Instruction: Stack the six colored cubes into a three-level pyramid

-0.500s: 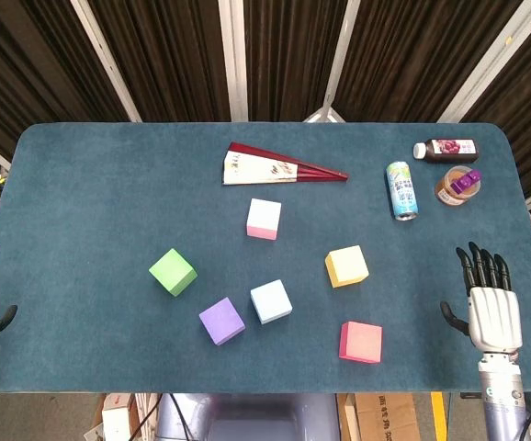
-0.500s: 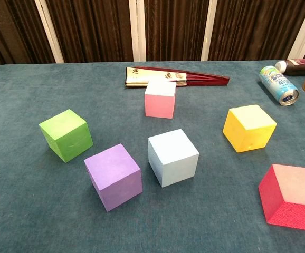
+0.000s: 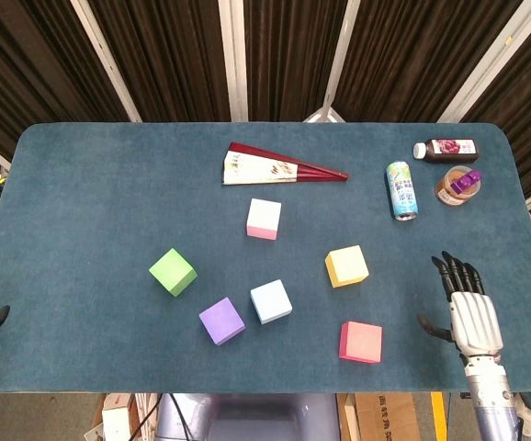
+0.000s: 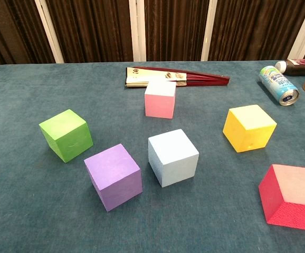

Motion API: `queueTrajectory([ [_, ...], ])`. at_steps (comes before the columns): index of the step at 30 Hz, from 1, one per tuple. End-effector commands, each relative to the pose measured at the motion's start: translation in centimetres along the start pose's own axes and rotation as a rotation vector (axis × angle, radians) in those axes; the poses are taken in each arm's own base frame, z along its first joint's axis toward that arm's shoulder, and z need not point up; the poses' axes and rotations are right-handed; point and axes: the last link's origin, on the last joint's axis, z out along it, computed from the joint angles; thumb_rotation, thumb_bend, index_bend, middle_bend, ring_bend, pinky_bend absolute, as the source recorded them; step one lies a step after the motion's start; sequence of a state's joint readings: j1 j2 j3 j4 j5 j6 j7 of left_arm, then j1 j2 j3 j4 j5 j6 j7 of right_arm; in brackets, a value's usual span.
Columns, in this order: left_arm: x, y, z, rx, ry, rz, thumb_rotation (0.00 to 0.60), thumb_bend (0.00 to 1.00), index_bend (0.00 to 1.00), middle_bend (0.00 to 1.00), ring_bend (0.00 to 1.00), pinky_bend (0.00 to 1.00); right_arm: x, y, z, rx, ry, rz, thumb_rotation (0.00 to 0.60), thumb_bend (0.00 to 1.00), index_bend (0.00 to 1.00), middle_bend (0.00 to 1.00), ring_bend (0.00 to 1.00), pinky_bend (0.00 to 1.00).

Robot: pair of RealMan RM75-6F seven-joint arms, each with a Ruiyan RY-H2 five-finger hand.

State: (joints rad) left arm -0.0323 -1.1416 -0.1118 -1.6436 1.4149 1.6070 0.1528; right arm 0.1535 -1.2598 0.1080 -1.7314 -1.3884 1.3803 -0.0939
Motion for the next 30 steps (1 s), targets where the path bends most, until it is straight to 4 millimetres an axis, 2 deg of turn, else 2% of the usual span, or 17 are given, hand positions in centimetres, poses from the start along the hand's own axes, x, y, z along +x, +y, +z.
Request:
queueTrajectory([
  [1,0.1,0.0,-0.1,0.005,0.004,0.004,0.600,0.28,0.03,0.00,0.00,0.00,0.1,-0.4,0.9,0.035,-0.032,-0.037,0.600,0.15,0.07,0.02,0.00,0.01],
  [4,-0.3,0.1,0.0,0.006,-0.014,0.016,0.600,0.28,0.03,0.00,0.00,0.00,0.6,-1.3,2.4,0.083,-0.085,-0.067,0.600,0.12,0.05,0.02,0.00,0.00],
  [15,-0.5,0.4,0.0,0.014,-0.020,0.036,0.600,0.28,0.03,0.00,0.00,0.00,2.6,-6.1,8.7,0.218,-0.300,-0.245,0.600,0.12,0.03,0.01,0.00,0.00],
  [23,-0.6,0.5,0.1,0.017,-0.027,0.040,0.600,0.28,0.03,0.00,0.00,0.00,1.8,-9.8,11.9,0.233,-0.390,-0.255,0.600,0.12,0.03,0.01,0.00,0.00],
  [30,-0.4,0.2,0.1,0.034,-0.020,0.033,0.600,0.28,0.03,0.00,0.00,0.00,0.7,-11.4,13.5,0.225,-0.422,-0.286,0.600,0.12,0.03,0.01,0.00,0.00],
])
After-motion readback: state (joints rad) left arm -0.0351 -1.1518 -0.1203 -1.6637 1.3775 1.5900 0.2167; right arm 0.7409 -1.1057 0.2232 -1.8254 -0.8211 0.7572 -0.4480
